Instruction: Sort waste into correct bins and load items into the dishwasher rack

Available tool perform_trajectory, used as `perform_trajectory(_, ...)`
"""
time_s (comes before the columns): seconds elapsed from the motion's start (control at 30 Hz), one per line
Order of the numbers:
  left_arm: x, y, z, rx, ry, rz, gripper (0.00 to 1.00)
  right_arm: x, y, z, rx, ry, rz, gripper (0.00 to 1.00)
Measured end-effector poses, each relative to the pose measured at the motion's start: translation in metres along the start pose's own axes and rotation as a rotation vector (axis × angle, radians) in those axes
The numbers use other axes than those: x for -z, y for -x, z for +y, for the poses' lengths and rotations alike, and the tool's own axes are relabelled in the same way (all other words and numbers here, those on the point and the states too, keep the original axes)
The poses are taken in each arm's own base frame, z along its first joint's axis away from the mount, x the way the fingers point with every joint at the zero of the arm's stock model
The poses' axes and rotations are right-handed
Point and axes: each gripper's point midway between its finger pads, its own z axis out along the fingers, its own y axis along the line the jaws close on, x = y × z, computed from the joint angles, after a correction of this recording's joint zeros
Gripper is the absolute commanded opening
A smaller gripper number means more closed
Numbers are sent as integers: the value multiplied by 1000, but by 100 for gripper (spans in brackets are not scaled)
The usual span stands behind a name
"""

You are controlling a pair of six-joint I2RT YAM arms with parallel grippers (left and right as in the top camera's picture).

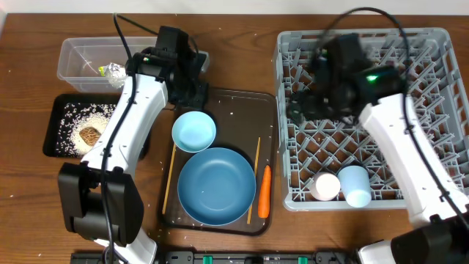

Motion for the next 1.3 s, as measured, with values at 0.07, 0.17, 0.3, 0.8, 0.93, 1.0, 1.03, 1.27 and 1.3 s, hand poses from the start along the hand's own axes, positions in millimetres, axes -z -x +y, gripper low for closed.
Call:
perform_trajectory(0.07, 0, -1, 7, 43, 26, 4, 47, -5, 18, 20, 49, 31, -73, 92)
perform_trajectory(0.17, 1, -5, 16, 97, 54, 14, 48, -18, 41, 41, 96, 67, -149, 91)
perform_trajectory(0.3, 2, -11, 21, 132, 71, 39, 49, -54, 55, 57, 125, 90, -163, 91)
perform_trajectory(0.8, 17, -26, 87, 440, 152, 44, 49, -164, 49, 133, 93, 309, -96, 63)
perform_trajectory(0.93, 17, -27, 88, 461, 149, 44, 49, -193, 23, 155, 75, 332, -16, 55)
perform_trajectory(1.0, 17, -27, 86, 459, 143, 45, 49, -202, 15, 160, 67, 335, 10, 50)
perform_trajectory(1.03, 17, -26, 86, 458, 140, 45, 50, -205, 12, 161, 62, 334, 19, 49)
perform_trajectory(1.27, 16, -26, 85, 459, 134, 45, 50, -211, 13, 166, 38, 351, 15, 36)
perform_trajectory(1.3, 16, -26, 85, 459, 134, 45, 50, -213, 12, 166, 32, 352, 18, 32)
